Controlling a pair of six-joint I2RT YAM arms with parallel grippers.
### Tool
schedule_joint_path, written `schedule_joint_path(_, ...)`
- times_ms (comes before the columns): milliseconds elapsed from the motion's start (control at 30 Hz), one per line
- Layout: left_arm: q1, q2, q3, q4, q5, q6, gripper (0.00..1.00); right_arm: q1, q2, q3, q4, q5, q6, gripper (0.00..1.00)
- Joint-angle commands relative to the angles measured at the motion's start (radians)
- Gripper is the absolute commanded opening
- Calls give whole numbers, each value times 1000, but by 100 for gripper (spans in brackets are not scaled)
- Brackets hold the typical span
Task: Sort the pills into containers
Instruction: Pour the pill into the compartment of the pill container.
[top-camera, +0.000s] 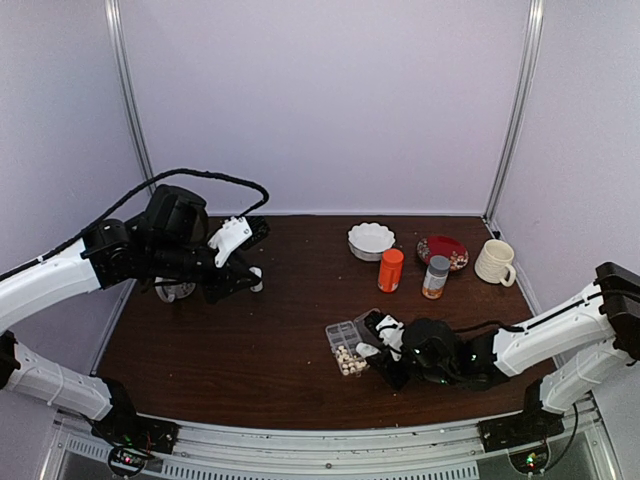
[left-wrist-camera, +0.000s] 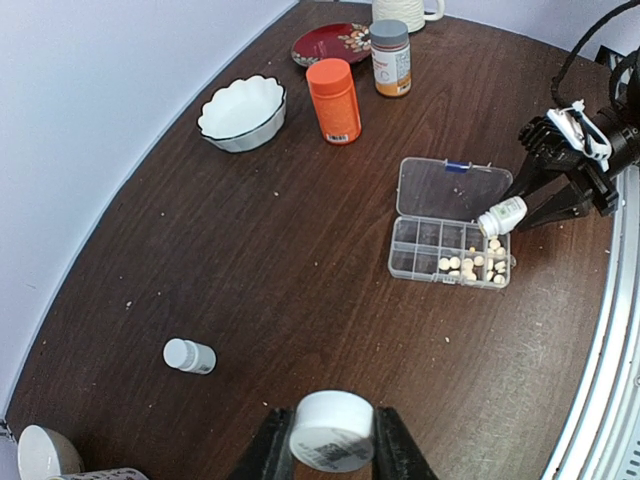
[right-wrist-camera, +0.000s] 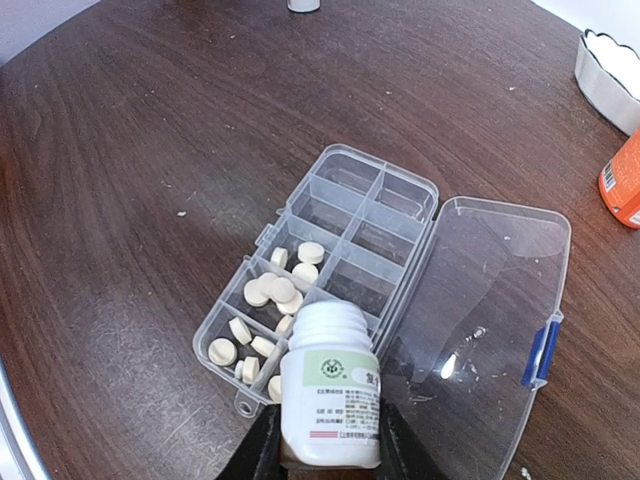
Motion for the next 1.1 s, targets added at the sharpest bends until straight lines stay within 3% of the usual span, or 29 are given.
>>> schedule_joint_path(0, 7, 4, 11, 15, 1, 12, 0, -5, -42, -31, 62, 12, 13, 2)
schedule_joint_path(133, 8, 4, 14, 13, 2, 12, 0, -4, 11, 37, -47, 25, -11, 0)
schedule_joint_path(267, 7, 5, 13, 11, 1, 12, 0, -5, -4, -3, 42, 9, 9, 0)
schedule_joint_path(1067, 7, 9, 16, 8, 4, 13, 0, -31, 26, 36, 35, 30, -9, 0)
